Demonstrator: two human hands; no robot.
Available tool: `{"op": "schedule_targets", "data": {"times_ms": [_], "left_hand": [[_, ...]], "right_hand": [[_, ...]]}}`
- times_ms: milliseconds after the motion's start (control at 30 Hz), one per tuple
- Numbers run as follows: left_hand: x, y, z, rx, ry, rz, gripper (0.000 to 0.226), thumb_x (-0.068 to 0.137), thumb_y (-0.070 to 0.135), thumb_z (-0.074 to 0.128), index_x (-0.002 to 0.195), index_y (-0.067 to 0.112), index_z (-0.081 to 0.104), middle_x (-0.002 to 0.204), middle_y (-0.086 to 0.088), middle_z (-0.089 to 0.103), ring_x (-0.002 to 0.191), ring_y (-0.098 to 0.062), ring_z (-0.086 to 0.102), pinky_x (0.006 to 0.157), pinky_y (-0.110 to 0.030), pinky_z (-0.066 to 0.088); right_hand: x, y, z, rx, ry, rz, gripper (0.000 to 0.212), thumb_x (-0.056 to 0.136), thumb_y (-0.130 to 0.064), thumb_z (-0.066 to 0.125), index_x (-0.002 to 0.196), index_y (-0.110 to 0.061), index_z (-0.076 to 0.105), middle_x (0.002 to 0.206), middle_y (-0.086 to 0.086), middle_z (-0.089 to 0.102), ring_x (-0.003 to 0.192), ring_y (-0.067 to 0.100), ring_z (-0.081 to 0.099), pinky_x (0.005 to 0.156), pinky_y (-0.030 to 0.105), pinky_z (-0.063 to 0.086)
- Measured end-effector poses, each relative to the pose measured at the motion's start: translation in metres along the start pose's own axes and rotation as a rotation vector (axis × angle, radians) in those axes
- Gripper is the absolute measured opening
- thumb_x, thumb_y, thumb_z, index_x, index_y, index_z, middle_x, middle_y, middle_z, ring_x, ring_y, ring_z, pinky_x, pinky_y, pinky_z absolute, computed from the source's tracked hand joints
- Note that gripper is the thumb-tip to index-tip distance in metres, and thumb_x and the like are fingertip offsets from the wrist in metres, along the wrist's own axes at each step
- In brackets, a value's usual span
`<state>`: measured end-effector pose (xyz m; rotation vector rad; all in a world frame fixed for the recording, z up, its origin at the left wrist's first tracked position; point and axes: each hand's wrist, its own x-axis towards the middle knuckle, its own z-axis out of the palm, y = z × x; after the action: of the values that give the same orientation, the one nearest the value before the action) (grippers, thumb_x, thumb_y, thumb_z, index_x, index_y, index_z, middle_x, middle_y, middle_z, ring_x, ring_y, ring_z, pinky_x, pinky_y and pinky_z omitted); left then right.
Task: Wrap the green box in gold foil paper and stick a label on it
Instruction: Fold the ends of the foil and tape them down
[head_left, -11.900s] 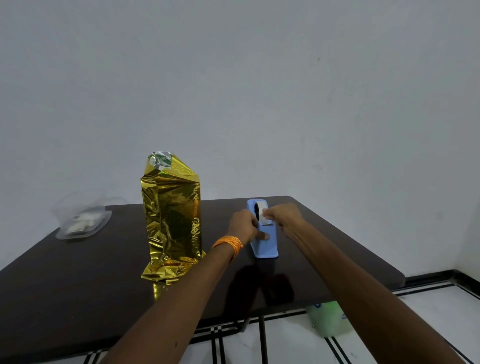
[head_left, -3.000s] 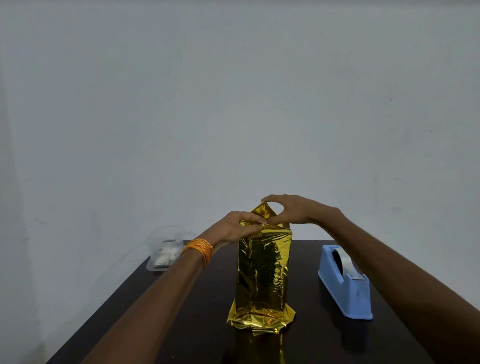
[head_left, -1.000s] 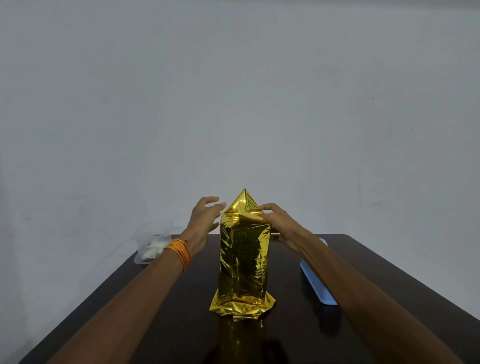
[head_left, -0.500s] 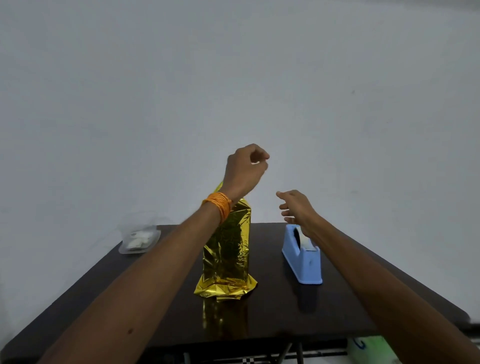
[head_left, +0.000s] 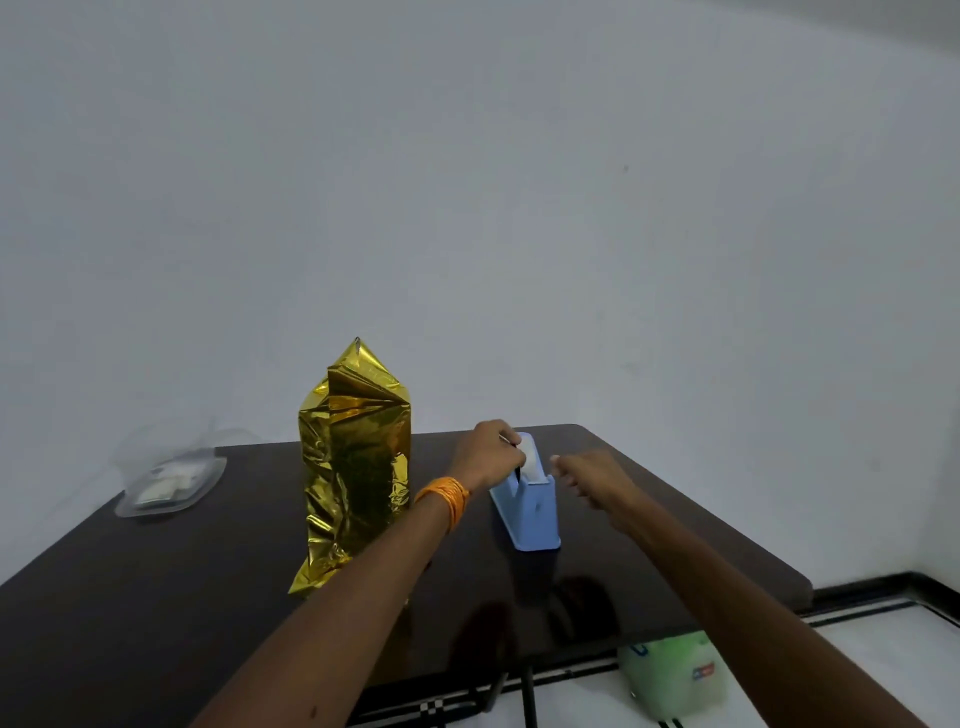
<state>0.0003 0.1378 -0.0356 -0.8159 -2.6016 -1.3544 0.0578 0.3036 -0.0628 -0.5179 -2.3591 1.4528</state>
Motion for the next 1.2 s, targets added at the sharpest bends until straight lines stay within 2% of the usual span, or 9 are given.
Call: {"op": "schedule_targets", "data": {"times_ms": [167,300,433,600,700,800,933,1100,1200], "left_hand": [[-0.003,-0.019,0.023,0.158,-0.170,-0.074,0.020,0.073,0.023,0.076,0.083,0.012,0.063,0.081,-0.005,0.058,0.074,-0.020,0.052,0.066,-0.033,0.042],[-0.002,-0.035,0.035,0.157,-0.177,-0.078,0.037,0.070,0.035,0.085,0.063,0.012,0.057,0.068,-0.006,0.055,0.065,-0.019,0.048,0.059,-0.033,0.036],[-0.001,-0.043,0.038,0.130,-0.103,-0.049,0.038,0.068,0.034,0.088,0.078,0.002,0.071,0.084,-0.015,0.071,0.073,-0.023,0.062,0.071,-0.042,0.052],[-0.004,-0.045,0.038,0.137,-0.077,-0.018,0.043,0.067,0.036,0.089,0.085,0.000,0.073,0.089,-0.015,0.073,0.085,-0.029,0.068,0.075,-0.045,0.055],[-0.004,-0.048,0.039,0.127,-0.062,0.002,0.044,0.068,0.037,0.088,0.091,0.003,0.072,0.094,-0.011,0.073,0.088,-0.026,0.067,0.078,-0.041,0.055],[-0.008,-0.044,0.040,0.123,-0.055,0.007,0.047,0.070,0.037,0.087,0.098,0.003,0.073,0.099,-0.011,0.072,0.091,-0.025,0.067,0.080,-0.039,0.055],[-0.011,-0.041,0.039,0.154,-0.054,0.002,0.044,0.071,0.038,0.086,0.095,0.004,0.072,0.098,-0.010,0.072,0.089,-0.025,0.066,0.072,-0.034,0.052],[-0.011,-0.042,0.039,0.156,-0.051,-0.006,0.038,0.073,0.037,0.085,0.089,0.006,0.070,0.096,-0.012,0.072,0.080,-0.022,0.062,0.062,-0.026,0.041],[-0.011,-0.043,0.040,0.145,-0.035,0.003,0.042,0.073,0.036,0.085,0.098,0.006,0.072,0.102,-0.012,0.072,0.089,-0.024,0.066,0.066,-0.025,0.044]], "right_hand": [[0.006,0.003,0.021,0.073,-0.066,0.097,0.029,0.095,-0.027,0.065,0.103,0.000,0.069,0.067,0.000,0.053,0.055,0.011,0.043,0.049,0.024,0.030],[0.013,0.002,0.029,0.168,-0.005,0.137,0.027,0.083,-0.012,0.075,0.098,0.009,0.071,0.072,0.009,0.061,0.052,0.014,0.049,0.041,0.022,0.035],[0.021,-0.001,0.034,0.264,0.057,0.138,0.016,0.080,-0.010,0.080,0.084,0.003,0.072,0.080,0.012,0.071,0.061,0.018,0.062,0.049,0.025,0.046],[0.019,-0.010,0.037,0.040,0.146,-0.002,0.024,0.080,-0.021,0.079,0.080,0.002,0.076,0.081,0.013,0.075,0.077,0.024,0.070,0.071,0.037,0.056],[0.011,-0.012,0.036,0.043,0.176,-0.033,0.026,0.082,-0.020,0.076,0.071,0.003,0.072,0.074,0.015,0.070,0.068,0.024,0.063,0.063,0.033,0.050],[0.000,-0.010,0.032,0.138,0.182,0.019,0.020,0.081,-0.018,0.079,0.076,0.002,0.074,0.081,0.014,0.074,0.072,0.024,0.068,0.064,0.032,0.055],[-0.016,0.001,0.032,0.255,0.185,0.097,0.015,0.083,-0.009,0.076,0.075,0.000,0.067,0.069,0.007,0.062,0.049,0.012,0.049,0.033,0.017,0.034],[-0.022,0.011,0.038,0.271,0.186,0.114,0.019,0.079,-0.011,0.079,0.082,0.006,0.072,0.079,0.013,0.067,0.057,0.015,0.054,0.042,0.021,0.037],[-0.026,0.017,0.041,0.225,0.170,0.088,0.019,0.079,-0.011,0.079,0.080,0.006,0.071,0.084,0.015,0.069,0.061,0.017,0.057,0.044,0.022,0.039]]}}
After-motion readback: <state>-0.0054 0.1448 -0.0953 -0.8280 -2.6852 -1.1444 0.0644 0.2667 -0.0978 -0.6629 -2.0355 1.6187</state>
